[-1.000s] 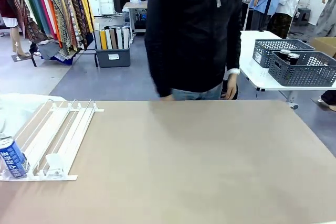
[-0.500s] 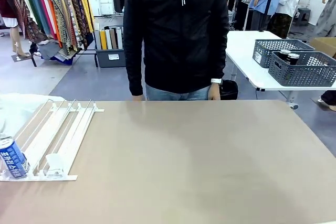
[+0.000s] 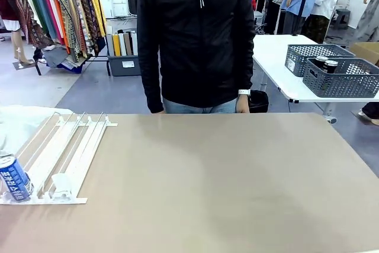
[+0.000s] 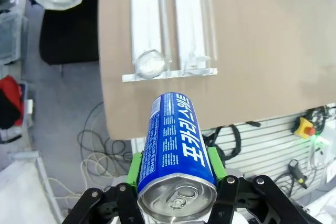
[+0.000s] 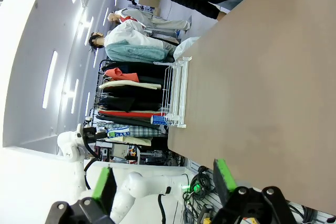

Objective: Retrieve and store the cans from the dispenser.
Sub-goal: Pick up one can from the Automatic Can Dispenser and place it in the middle of the table.

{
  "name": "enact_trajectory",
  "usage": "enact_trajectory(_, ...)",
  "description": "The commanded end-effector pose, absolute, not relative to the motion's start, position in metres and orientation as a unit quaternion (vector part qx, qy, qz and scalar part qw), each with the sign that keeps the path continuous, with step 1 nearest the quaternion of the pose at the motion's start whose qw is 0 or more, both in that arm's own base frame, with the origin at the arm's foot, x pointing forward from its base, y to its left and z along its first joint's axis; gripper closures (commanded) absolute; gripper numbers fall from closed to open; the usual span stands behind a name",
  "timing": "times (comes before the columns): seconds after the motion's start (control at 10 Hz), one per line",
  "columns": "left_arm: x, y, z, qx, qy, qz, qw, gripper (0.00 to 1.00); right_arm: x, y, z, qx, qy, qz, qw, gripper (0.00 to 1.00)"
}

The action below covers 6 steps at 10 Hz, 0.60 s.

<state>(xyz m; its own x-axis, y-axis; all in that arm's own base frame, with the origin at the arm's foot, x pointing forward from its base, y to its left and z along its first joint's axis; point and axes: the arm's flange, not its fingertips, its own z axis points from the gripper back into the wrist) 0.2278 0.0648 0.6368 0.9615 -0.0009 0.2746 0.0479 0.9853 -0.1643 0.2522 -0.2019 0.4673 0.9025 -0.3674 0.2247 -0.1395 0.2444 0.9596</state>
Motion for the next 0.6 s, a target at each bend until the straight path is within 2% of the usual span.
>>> enact_trajectory(0.0,0.252,-0.013,0.652,-0.109,-0.162,-0.076,0.978,1.0,0.253,-0.203,0.47,0.614,-0.214,-0.072,0.756,0.0)
enact_trajectory(0.1,0.275,-0.07,0.664,-0.079,-0.173,-0.088,0.978,1.0,0.253,-0.203,0.47,0.614,-0.214,-0.072,0.756,0.0)
enact_trajectory(0.3,0.328,-0.192,0.676,-0.081,-0.194,-0.177,0.962,1.0,0.253,-0.203,0.47,0.614,-0.214,-0.072,0.756,0.0)
enact_trajectory(0.5,0.37,-0.318,0.652,-0.07,-0.176,-0.282,0.941,1.0,0.253,-0.203,0.47,0.614,-0.214,-0.072,0.756,0.0)
